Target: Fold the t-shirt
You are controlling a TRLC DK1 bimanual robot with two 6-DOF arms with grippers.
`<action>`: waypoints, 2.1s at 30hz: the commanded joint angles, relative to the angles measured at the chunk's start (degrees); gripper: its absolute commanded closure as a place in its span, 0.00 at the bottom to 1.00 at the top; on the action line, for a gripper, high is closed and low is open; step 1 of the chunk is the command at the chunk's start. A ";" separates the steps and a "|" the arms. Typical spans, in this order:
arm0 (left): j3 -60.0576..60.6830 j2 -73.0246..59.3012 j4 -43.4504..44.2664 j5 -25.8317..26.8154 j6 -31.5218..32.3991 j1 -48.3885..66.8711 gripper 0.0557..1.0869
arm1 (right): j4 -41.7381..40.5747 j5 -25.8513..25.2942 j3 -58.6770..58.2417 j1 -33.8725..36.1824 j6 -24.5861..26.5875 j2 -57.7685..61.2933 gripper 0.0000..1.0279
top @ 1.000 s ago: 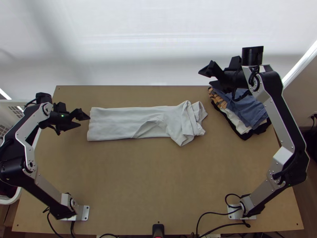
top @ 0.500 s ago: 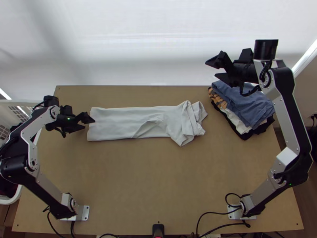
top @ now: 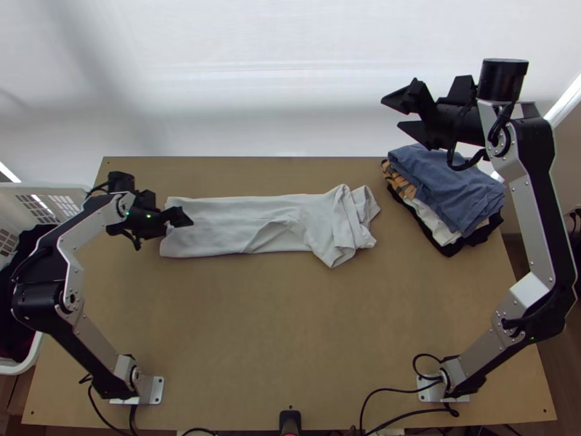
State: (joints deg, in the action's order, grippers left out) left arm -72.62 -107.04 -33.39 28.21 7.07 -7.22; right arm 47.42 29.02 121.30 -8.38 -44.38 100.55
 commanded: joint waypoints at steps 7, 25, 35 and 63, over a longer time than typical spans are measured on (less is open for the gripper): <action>1.96 0.96 0.69 -0.08 1.63 3.53 0.83 | 0.22 0.60 1.05 1.00 -1.15 -2.12 0.03; -2.00 9.22 -7.92 2.73 -4.87 -14.57 0.96 | 0.22 0.60 -4.49 1.18 1.49 -2.82 0.03; -10.52 19.77 -11.44 4.93 10.51 -7.28 0.96 | 0.13 0.60 -8.44 1.79 2.81 -3.87 0.03; -29.77 6.76 -7.75 -3.60 25.62 27.09 0.96 | -0.05 0.60 -18.64 5.92 3.95 -12.84 0.03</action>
State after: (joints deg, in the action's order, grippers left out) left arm -99.31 -97.95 -41.91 24.93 31.94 18.41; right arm 47.59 29.21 103.74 -3.22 -41.28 89.97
